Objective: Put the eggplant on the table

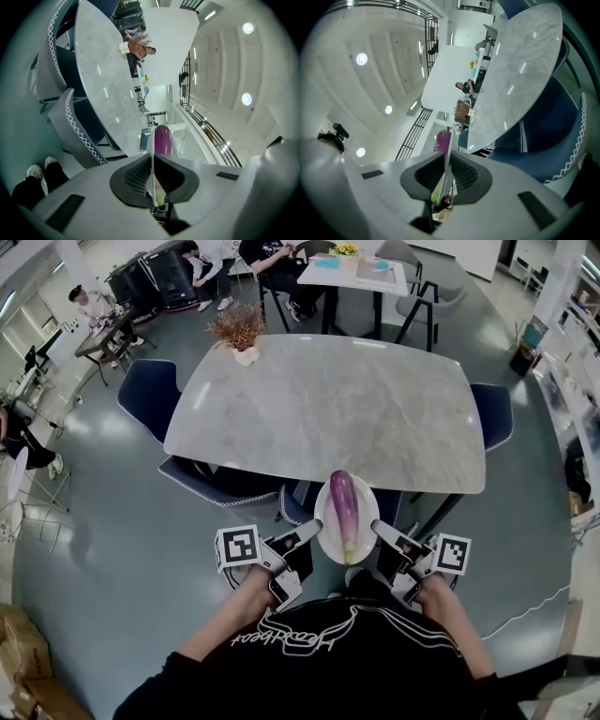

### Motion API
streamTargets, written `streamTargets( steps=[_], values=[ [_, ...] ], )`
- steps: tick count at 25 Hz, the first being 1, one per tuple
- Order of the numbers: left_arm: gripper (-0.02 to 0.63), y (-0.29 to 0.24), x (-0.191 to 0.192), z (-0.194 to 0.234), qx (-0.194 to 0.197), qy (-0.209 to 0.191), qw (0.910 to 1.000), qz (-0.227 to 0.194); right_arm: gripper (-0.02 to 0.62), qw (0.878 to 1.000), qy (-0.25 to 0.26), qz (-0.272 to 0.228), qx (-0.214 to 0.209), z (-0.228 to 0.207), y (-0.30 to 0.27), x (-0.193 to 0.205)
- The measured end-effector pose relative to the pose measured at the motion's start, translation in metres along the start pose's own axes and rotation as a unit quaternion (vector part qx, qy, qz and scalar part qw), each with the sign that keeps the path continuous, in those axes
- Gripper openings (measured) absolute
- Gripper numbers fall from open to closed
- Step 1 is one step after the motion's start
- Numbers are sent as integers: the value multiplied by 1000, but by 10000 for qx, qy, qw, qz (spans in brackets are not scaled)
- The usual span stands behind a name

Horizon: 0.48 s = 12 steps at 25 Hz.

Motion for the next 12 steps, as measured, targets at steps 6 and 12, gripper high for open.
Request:
streamTargets(
  steps=[6,12],
  values=[
    [23,-12,-18,-9,196,-76,9998,-13,49,9999,-97,-7,-35,-8,-9,-15],
    [23,-27,-52,-7,-27,-122,9999,-102,49,9999,-92,74,-15,-17,-26,-54]
  ],
)
Point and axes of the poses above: the fingertips, and each gripper's own axes: y backward along the fingers, z to its left, x out of its underside, the point moved 5 cm from there along y, backward along the fingers, and after that the axes turned 7 degrees about z, right-handed, at the moved point
